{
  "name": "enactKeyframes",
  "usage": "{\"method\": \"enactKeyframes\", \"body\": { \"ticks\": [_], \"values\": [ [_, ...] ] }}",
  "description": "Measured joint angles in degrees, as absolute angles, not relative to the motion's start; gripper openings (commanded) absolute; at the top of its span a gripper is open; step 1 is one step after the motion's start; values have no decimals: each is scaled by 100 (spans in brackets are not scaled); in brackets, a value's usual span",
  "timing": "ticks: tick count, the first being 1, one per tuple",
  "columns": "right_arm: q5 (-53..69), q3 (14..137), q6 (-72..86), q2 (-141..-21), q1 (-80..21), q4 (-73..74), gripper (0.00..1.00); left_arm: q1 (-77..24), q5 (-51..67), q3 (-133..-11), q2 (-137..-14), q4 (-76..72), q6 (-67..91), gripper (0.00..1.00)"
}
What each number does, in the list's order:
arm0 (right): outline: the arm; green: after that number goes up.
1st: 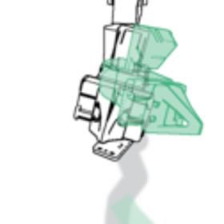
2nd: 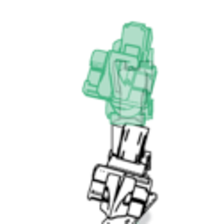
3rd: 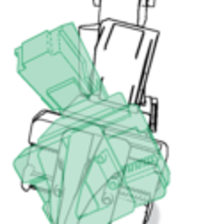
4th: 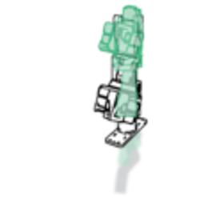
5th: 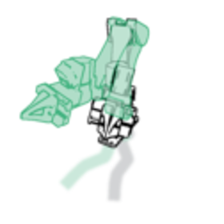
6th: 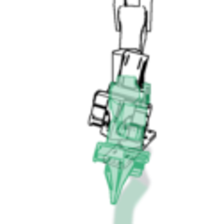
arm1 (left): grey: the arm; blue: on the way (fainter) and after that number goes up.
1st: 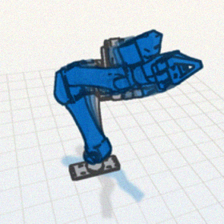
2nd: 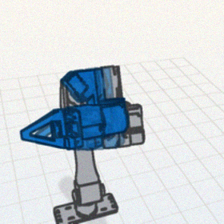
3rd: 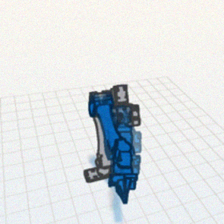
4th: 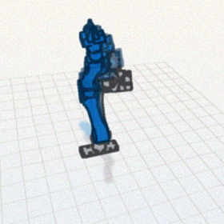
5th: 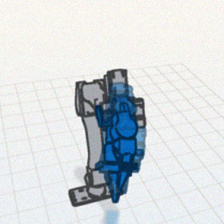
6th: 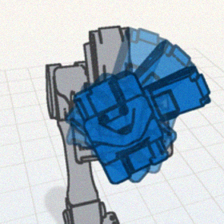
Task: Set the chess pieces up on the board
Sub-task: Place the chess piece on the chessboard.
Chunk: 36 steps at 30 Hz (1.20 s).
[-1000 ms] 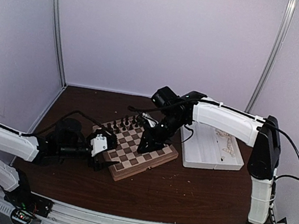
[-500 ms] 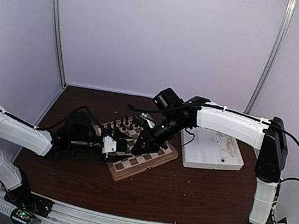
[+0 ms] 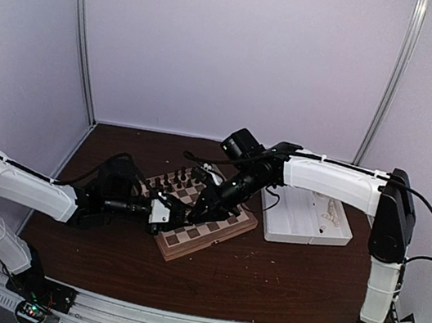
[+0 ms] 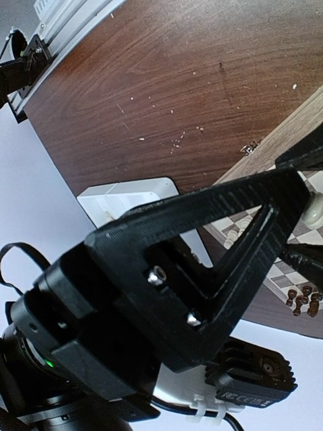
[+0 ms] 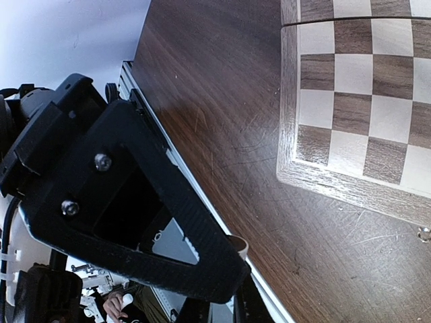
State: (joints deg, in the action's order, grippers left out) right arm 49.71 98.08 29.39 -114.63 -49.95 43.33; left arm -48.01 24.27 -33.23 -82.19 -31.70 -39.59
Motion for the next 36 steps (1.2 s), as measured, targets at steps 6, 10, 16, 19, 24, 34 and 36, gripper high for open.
{"method": "enactKeyframes", "body": {
  "ticks": [6, 10, 16, 19, 24, 34, 36],
  "values": [
    [4974, 9797, 2941, -11463, -4998, 4300, 9, -4801, 2414, -3330, -8219, -3046, -4091, 38],
    [4974, 9797, 2939, -11463, -4998, 4303, 9, -4801, 2375, -3330, -8219, -2926, -4198, 50],
    [4974, 9797, 2936, -11463, -5002, 4305, 9, -4801, 2283, -3330, -8219, -2864, -4235, 39],
    [4974, 9797, 2936, -11463, -5002, 4307, 9, -4801, 2272, -3330, -8219, -2864, -4230, 28],
    [4974, 9797, 2936, -11463, -5013, 4357, 9, -4801, 2259, -3336, -8219, -2856, -4261, 21],
    [4936, 9795, 2875, -11463, -5015, 4392, 25, -4801, 2241, -3391, -8219, -2751, -4305, 15],
    [4882, 9786, 2864, -11450, -5015, 4383, 30, -4801, 2206, -3398, -8219, -2679, -4300, 14]
  ]
}}
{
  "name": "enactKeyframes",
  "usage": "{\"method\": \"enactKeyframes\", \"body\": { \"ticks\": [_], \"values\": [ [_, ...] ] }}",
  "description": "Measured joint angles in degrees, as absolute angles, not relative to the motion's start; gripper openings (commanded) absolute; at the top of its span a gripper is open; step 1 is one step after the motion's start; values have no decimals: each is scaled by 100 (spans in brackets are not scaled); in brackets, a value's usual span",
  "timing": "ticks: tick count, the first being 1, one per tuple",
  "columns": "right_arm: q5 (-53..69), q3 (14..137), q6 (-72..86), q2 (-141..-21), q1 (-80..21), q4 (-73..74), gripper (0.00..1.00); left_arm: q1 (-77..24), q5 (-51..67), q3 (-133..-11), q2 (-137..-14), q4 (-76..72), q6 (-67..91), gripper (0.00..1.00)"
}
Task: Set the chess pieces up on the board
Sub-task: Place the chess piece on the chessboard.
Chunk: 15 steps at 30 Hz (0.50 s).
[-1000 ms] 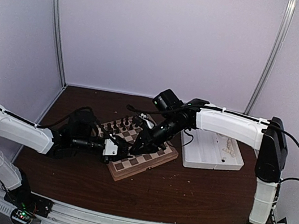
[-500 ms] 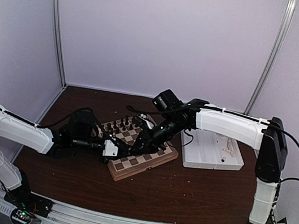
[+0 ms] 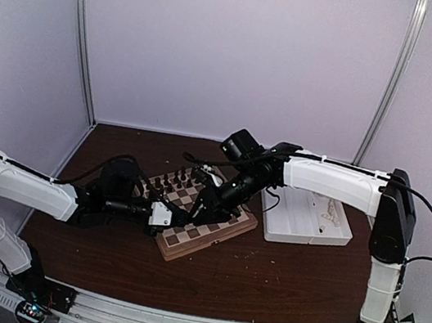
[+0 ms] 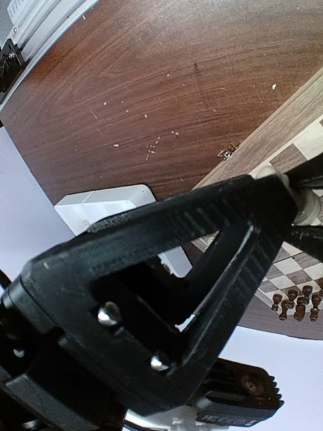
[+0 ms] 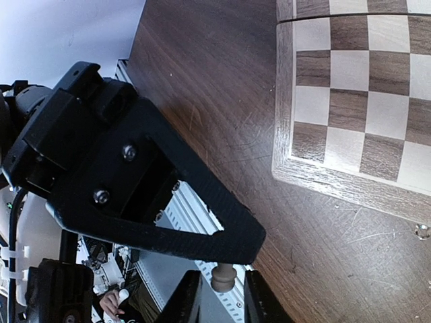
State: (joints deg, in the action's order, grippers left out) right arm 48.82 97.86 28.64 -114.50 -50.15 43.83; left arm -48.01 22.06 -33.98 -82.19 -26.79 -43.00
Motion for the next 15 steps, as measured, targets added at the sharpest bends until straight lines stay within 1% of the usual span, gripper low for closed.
{"method": "enactKeyframes", "body": {
  "ticks": [2, 5, 12, 15],
  "values": [
    [4794, 9736, 2877, -11395, -5015, 4348, 35, -4801, 2171, -3398, -8219, -2639, -4274, 14],
    [4567, 9476, 2877, -11139, -5013, 4169, 40, -4801, 2010, -3398, -8219, -2644, -4042, 15],
    [3990, 8431, 3249, -10202, -5017, 3033, 41, -4801, 1553, -3454, -8219, -2652, -3011, 15],
    [3704, 8128, 3459, -10053, -5057, 2519, 41, -4801, 1437, -3562, -8219, -2655, -2502, 15]
  ]
}}
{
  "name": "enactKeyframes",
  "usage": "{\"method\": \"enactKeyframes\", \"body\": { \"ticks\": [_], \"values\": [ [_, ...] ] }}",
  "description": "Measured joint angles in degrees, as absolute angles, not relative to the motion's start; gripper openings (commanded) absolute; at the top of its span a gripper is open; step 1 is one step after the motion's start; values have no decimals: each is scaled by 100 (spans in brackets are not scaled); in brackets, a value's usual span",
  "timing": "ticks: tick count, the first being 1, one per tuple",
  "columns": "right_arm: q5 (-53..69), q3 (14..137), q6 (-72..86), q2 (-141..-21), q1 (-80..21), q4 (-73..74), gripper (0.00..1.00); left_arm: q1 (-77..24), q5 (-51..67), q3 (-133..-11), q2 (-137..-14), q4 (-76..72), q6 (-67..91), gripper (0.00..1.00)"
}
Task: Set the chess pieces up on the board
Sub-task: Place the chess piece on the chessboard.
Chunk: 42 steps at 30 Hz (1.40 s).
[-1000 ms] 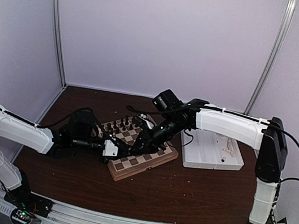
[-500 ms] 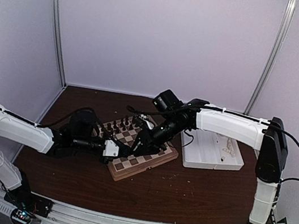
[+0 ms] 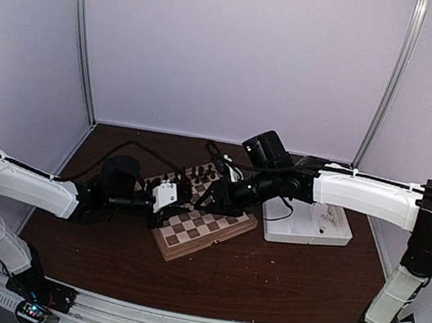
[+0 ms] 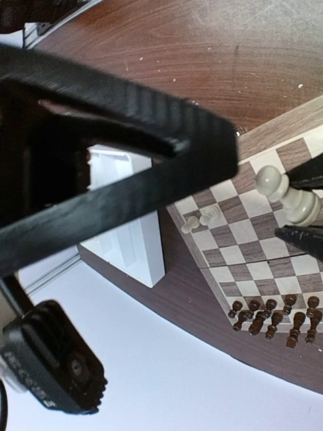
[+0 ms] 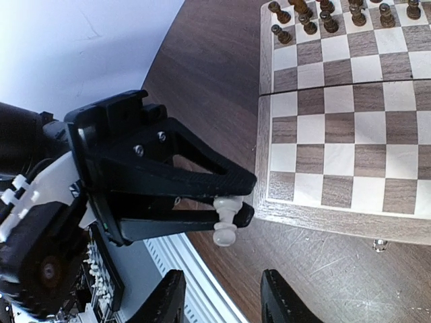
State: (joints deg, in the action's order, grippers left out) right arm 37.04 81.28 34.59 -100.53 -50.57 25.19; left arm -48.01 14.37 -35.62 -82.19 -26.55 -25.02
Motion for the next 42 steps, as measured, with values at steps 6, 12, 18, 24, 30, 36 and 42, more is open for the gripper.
{"method": "enactKeyframes", "body": {
  "ticks": [6, 12, 18, 24, 30, 36, 42],
  "values": [
    [3079, 7804, 3691, -10051, -5282, 1811, 42, -4801, 1400, -3758, -8217, -2700, -1651, 15],
    [2665, 7620, 3883, -10049, -5391, 1306, 39, -4794, 1455, -3817, -8217, -2786, -1164, 15],
    [2405, 7303, 3990, -9942, -5402, 937, 44, -4794, 1476, -3817, -8217, -2871, -1004, 15],
    [2064, 6879, 4073, -9437, -5402, 521, 45, -4797, 1566, -3817, -8219, -2917, -969, 15],
    [1874, 6873, 4075, -9218, -5400, 161, 43, -4801, 1653, -3817, -8219, -2963, -963, 15],
    [1872, 6901, 4095, -9321, -5400, 145, 42, -4801, 1675, -3817, -8235, -3000, -930, 15],
    [1997, 6908, 4147, -9542, -5400, 145, 38, -4801, 1675, -3817, -8246, -3004, -926, 15]
  ]
}}
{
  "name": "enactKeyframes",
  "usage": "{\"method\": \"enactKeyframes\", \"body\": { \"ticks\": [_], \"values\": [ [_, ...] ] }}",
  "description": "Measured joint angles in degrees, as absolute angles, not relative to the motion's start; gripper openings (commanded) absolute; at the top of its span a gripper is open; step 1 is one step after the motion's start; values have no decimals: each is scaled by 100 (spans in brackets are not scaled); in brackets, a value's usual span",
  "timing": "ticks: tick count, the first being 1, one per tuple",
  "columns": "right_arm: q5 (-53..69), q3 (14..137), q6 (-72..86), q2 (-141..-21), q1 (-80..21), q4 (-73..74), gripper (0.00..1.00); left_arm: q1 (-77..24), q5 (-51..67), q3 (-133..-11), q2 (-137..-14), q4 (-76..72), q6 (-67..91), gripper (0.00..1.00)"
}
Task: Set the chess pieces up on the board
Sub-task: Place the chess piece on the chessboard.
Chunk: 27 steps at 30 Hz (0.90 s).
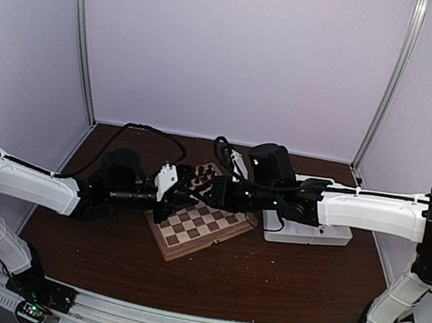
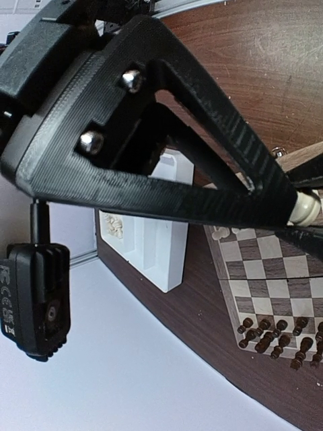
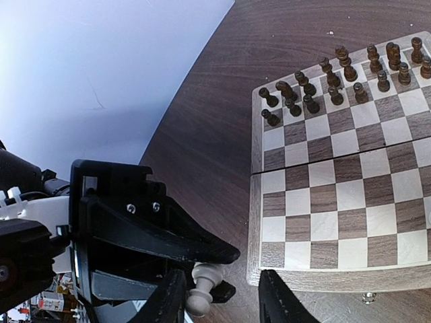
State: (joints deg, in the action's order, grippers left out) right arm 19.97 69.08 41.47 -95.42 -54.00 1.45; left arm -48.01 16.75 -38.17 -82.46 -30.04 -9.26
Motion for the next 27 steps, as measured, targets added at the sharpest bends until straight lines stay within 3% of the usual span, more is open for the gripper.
{"method": "enactKeyframes", "body": {
  "ticks": [6, 19, 27],
  "values": [
    [2176, 6936, 4202, -9612, -5400, 148, 23, -4801, 1675, -3817, -8294, -3002, -926, 15],
    [2362, 7026, 4241, -9688, -5398, 139, 26, -4801, 1518, -3911, -8407, -2987, -888, 15],
    [2353, 7026, 4241, -9714, -5374, 185, 9, -4801, 1457, -3911, -8433, -2989, -884, 19]
  ]
}}
